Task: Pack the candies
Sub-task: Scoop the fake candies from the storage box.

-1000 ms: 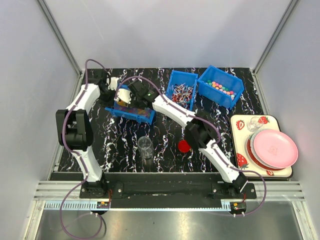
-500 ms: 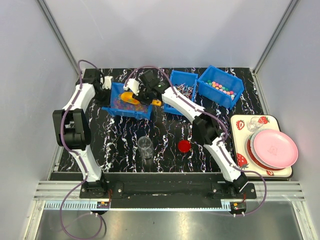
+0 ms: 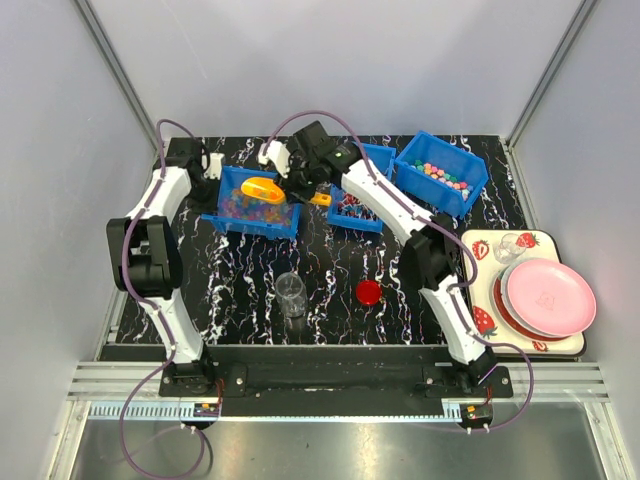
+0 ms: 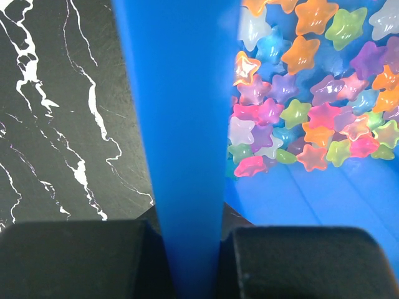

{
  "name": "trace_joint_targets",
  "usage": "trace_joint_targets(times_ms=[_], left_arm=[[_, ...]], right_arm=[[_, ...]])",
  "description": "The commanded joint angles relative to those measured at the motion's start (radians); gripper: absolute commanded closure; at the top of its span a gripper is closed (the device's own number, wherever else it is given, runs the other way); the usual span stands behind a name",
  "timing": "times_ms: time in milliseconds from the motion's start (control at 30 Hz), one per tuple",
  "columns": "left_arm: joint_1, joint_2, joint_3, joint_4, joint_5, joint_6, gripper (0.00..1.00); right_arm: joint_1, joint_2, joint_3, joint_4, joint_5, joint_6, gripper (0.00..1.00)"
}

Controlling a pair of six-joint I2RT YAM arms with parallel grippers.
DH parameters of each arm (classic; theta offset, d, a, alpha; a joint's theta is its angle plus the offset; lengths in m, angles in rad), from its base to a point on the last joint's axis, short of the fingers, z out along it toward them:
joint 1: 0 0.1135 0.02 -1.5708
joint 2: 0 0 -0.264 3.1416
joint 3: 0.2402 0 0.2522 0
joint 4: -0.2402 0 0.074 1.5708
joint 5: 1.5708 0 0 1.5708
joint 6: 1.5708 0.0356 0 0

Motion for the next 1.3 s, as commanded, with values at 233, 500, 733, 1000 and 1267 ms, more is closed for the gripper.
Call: trace_joint_targets(times_ms=[233,500,733,1000,1267], left_arm=[[0.026,0.003,0.058,0.069,0.032,-0.021,1.00],[0.047,-0.005,0.070,0.037,0.047,-0.019,1.00],[0.064,-0.040,0.054,0.023,0.070,-0.027,1.00],[0.096,-0.071,0.030,-0.001,0.075,-0.016,1.00],[0.118,-0.114,-0.031,0.002,0.102,-0.007,1.00]], right_arm=[[-0.030,-0.238,-0.052,-0.108,-0.065,-0.065,1.00],[-0.032,-0.445,-0.271,-0.168,-0.059,-0.113,1.00],[-0.030,-0.574,-0.443,-0.151,-0.047,-0.111,1.00],[-0.029,-0.708,-0.636,-0.088,-0.036,-0.105,1.00],[-0.020,-0.803,-0.724,-0.062,-0.033,-0.091,1.00]])
